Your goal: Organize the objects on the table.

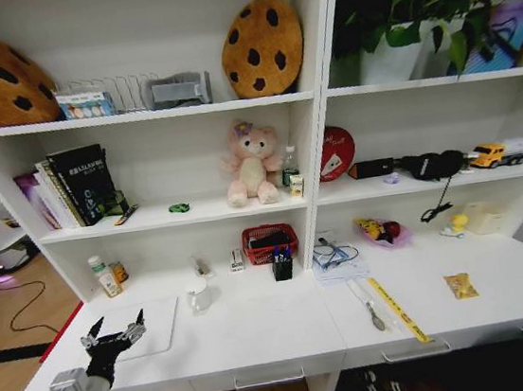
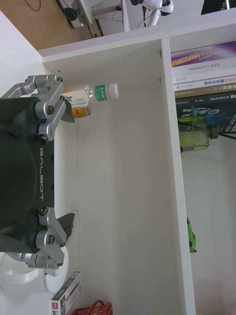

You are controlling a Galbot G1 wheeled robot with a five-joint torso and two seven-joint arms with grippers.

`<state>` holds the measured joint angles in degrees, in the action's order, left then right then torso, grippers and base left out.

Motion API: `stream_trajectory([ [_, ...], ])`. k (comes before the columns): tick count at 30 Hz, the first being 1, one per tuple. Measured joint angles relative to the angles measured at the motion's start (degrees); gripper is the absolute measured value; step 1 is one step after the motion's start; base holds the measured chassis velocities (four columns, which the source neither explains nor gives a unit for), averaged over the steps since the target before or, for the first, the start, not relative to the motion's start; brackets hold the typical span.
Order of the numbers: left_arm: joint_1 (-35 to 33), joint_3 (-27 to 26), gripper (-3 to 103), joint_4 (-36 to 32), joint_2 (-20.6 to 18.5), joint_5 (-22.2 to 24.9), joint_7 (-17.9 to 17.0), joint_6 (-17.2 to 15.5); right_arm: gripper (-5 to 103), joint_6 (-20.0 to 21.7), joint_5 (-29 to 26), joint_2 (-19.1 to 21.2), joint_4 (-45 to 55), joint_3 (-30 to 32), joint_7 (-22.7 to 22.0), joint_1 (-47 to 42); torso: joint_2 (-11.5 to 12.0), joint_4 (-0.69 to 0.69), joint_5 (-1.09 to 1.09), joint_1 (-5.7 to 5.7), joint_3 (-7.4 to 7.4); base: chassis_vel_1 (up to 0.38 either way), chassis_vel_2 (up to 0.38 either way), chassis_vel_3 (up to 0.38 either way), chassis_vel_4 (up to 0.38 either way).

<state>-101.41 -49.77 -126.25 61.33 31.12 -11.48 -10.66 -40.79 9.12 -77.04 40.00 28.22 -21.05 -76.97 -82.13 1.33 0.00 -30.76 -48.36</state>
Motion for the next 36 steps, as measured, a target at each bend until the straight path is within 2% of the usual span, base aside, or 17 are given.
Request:
stream_trajectory([
  [5,0.0,0.0,100,0.0,0.0,0.0,0.0,0.0,90,4.2,-7.7,1.6,7.6,-0.1,1.1,-7.7,0.0,0.0,0.0,0.01,0.0,0.0,0.0,0.0,0.0],
  [8,0.0,0.0,100,0.0,0.0,0.0,0.0,0.0,100,7.8,-12.6,3.1,15.2,0.1,3.3,-14.6,0.0,-0.02,0.01,0.01,0.01,0.0,0.0,0.0,0.0],
  [10,0.0,0.0,100,0.0,0.0,0.0,0.0,0.0,100,8.8,-13.7,3.3,16.6,0.0,3.7,-16.0,0.0,-0.02,0.0,0.01,0.01,0.0,0.0,0.0,0.0],
  [13,0.0,0.0,100,0.0,0.0,0.0,0.0,0.0,100,22.5,-30.2,5.6,30.5,-0.8,4.9,-28.2,0.0,0.03,-0.02,0.02,0.01,0.0,0.0,0.0,0.0],
  [14,0.0,0.0,100,0.0,0.0,0.0,0.0,0.0,100,22.5,-30.2,5.6,30.5,-0.8,4.9,-28.2,0.0,0.03,-0.02,0.02,0.01,0.0,0.0,0.0,0.0],
  [15,0.0,0.0,100,0.0,0.0,0.0,0.0,0.0,100,26.3,-35.2,5.9,33.5,-1.0,4.5,-31.0,0.0,0.02,-0.01,0.02,0.01,0.0,0.0,0.0,0.0],
  [16,0.0,0.0,100,0.0,0.0,0.0,0.0,0.0,100,26.3,-35.2,5.9,33.5,-1.0,4.5,-31.0,0.0,0.02,-0.01,0.02,0.01,0.0,0.0,0.0,0.0],
  [17,0.0,0.0,100,0.0,0.0,0.0,0.0,0.0,100,29.0,-39.0,6.1,36.3,-1.1,3.0,-33.7,0.0,0.0,0.0,0.02,0.01,0.0,0.0,0.0,0.0],
  [19,0.0,0.0,100,0.0,0.0,0.0,0.0,0.0,100,28.9,-39.6,6.1,38.0,-0.7,2.3,-35.8,0.0,0.0,0.01,0.02,0.01,0.0,0.0,0.0,0.0],
  [21,0.0,0.0,100,0.0,0.0,0.0,0.0,0.0,100,23.7,-35.1,5.8,41.4,1.5,2.5,-39.0,0.0,0.01,0.01,0.02,0.01,0.0,0.0,0.0,0.0],
  [25,0.0,0.0,100,0.0,0.0,0.0,0.0,0.0,100,20.1,-32.4,6.2,48.5,4.7,3.3,-43.9,0.0,0.0,0.01,0.02,0.0,0.0,0.0,0.0,0.0],
  [27,0.0,0.0,100,0.0,0.0,0.0,0.0,0.0,100,15.6,-34.0,7.9,58.5,10.2,3.7,-51.3,0.0,-0.01,-0.03,0.01,0.0,0.0,0.0,0.0,0.0],
  [28,0.0,0.0,100,0.0,0.0,0.0,0.0,0.0,100,15.6,-34.0,7.9,58.5,10.2,3.7,-51.3,0.0,-0.01,-0.03,0.01,0.0,0.0,0.0,0.0,0.0],
  [30,0.0,0.0,100,0.0,0.0,0.0,0.0,0.0,100,8.7,-32.8,8.1,63.4,17.0,6.8,-55.6,0.0,0.0,-0.01,0.02,0.0,0.0,0.0,0.0,0.0],
  [31,0.0,0.0,100,0.0,0.0,0.0,0.0,0.0,100,8.7,-32.8,8.1,63.4,17.0,6.8,-55.6,0.0,0.0,-0.01,0.02,0.0,0.0,0.0,0.0,0.0],
  [32,0.0,0.0,100,0.0,0.0,0.0,0.0,0.0,100,6.1,-34.1,8.1,66.9,20.8,8.7,-57.6,0.0,0.01,-0.02,0.02,0.0,0.0,0.0,0.0,0.0],
  [36,0.0,0.0,100,0.0,0.0,0.0,0.0,0.0,100,7.1,-39.6,7.9,75.7,28.1,10.3,-57.7,0.0,0.01,0.0,0.02,0.0,0.0,0.0,0.0,0.0],
])
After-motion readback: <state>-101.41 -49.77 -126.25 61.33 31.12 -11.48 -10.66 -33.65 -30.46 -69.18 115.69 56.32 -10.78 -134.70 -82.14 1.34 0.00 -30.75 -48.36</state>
